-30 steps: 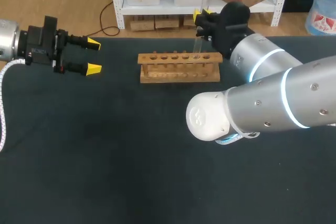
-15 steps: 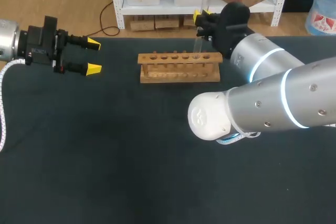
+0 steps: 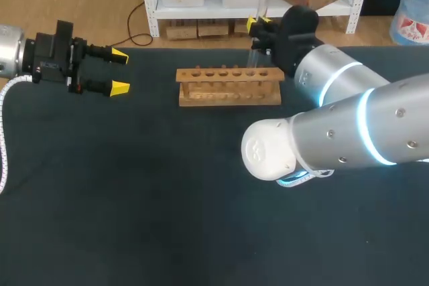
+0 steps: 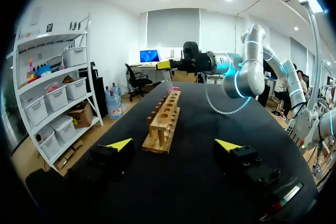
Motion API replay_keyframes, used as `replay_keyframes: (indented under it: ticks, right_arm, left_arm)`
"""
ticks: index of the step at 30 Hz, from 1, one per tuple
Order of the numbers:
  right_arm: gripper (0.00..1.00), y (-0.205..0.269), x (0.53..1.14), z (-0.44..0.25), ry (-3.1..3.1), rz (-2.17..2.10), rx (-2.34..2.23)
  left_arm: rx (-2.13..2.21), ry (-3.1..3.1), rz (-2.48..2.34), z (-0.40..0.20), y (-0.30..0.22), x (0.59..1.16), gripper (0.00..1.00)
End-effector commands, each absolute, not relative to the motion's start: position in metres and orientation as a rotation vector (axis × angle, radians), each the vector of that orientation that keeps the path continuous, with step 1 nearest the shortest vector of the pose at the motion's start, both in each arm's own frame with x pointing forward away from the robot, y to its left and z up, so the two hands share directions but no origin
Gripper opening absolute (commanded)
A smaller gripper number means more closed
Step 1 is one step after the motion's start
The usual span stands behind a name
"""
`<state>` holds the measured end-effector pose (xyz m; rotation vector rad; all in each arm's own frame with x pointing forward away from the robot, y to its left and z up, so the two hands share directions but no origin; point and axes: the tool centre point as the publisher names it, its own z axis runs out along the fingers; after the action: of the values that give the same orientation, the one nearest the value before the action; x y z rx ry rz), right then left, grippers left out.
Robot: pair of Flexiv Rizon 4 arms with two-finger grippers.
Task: Grasp the test tube, adjust it, and insert it.
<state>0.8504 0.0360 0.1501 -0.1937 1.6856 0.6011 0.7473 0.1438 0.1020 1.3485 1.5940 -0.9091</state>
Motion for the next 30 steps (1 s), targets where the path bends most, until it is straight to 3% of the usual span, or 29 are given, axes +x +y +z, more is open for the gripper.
replay_keyframes:
  ticks: [1, 30]
  right_arm:
    - [0.0, 0.036, 0.843, 0.143, 1.701, 0.598, -0.196]
    - [0.0, 0.043, 0.845, 0.116, 1.697, 0.531, -0.143]
  left_arm:
    - [1.35, 1.591, -0.91, 0.101, 0.144, 0.748, 1.0]
    - [1.35, 1.591, -0.91, 0.101, 0.144, 0.748, 1.0]
